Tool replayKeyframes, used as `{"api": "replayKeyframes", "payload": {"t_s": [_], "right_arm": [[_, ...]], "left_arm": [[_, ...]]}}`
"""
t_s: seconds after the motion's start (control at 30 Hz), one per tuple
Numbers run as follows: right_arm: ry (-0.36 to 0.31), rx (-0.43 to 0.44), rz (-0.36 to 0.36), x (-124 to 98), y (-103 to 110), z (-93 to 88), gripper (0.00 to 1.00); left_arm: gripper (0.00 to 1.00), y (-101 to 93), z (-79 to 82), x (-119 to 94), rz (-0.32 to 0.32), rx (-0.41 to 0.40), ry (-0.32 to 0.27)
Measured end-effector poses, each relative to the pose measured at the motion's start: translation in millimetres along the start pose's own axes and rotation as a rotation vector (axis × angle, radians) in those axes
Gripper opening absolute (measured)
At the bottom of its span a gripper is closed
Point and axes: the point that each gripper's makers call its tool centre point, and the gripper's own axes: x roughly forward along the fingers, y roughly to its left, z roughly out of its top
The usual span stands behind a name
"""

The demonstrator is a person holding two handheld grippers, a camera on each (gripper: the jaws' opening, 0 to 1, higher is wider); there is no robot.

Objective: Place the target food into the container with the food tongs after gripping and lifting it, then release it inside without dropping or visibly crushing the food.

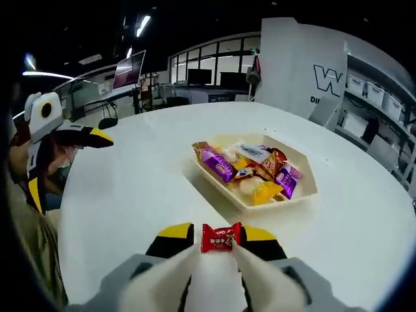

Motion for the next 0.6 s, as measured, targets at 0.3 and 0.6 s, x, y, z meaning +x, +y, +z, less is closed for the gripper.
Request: {"api": "replayKeyframes", "payload": {"t_s": [0.3,0.6], "right_arm": [[0.004,-0.033,0.041,-5,15,0.3,0.23],[0.014,-0.071,0.064,-15,20,-4.0,0.23]], "left_arm": [[0.95,-0.2,1.3,-2,0.002,0.005,-0.001],[0.94,-0.7,2.5,-2,0.0,0.009,-0.003]]}}
